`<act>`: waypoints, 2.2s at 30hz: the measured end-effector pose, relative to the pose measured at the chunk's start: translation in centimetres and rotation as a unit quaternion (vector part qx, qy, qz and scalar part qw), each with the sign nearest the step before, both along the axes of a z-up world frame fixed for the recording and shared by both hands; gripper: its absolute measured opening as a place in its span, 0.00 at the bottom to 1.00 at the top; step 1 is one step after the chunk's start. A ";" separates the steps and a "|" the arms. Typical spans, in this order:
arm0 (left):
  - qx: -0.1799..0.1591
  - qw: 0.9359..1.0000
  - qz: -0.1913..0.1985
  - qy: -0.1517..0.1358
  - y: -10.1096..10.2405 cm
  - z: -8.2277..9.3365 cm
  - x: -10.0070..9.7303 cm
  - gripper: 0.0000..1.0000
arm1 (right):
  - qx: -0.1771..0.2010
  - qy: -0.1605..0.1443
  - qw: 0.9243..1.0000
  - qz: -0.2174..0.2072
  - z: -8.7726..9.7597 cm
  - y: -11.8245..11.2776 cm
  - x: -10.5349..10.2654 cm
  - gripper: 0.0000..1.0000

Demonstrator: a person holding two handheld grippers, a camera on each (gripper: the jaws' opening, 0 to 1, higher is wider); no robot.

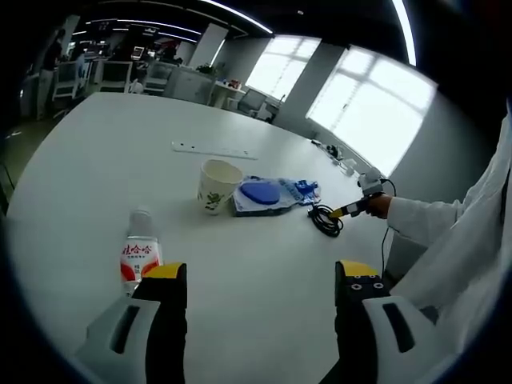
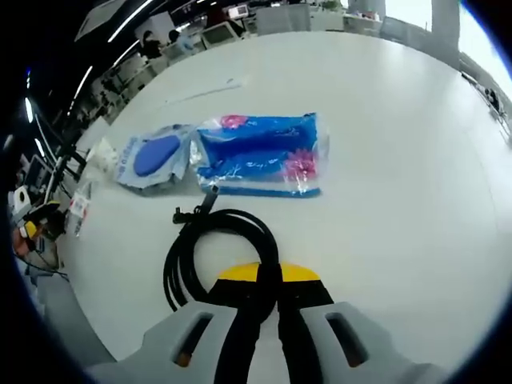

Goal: Arrange the tabletop items into an orderly group along one side of the table until the central work area is clear of visible clutter.

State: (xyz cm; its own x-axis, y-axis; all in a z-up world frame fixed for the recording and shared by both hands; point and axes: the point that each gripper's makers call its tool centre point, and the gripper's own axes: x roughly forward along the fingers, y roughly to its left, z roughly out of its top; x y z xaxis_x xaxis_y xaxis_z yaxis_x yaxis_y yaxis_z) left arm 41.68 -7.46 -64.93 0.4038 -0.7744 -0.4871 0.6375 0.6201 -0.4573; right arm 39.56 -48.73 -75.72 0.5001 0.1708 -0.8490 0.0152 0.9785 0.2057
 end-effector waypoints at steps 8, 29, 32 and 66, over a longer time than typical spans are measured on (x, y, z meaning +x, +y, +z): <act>0.000 1.000 0.000 -0.002 0.1 0.1 -0.1 0.77 | -0.009 -0.005 1.000 0.004 0.1 0.0 -0.2 0.05; -0.002 1.000 0.001 -0.010 0.4 0.8 -0.3 0.77 | -0.034 -0.047 0.998 -0.006 2.2 -0.3 -0.2 0.42; -0.006 1.000 0.002 -0.012 0.4 1.1 -0.3 0.78 | -0.036 -0.057 0.998 -0.010 2.7 -0.2 0.0 0.48; -0.018 0.999 0.022 -0.033 2.1 2.7 -0.8 0.79 | 0.011 -0.159 0.987 0.001 11.1 5.3 2.8 0.65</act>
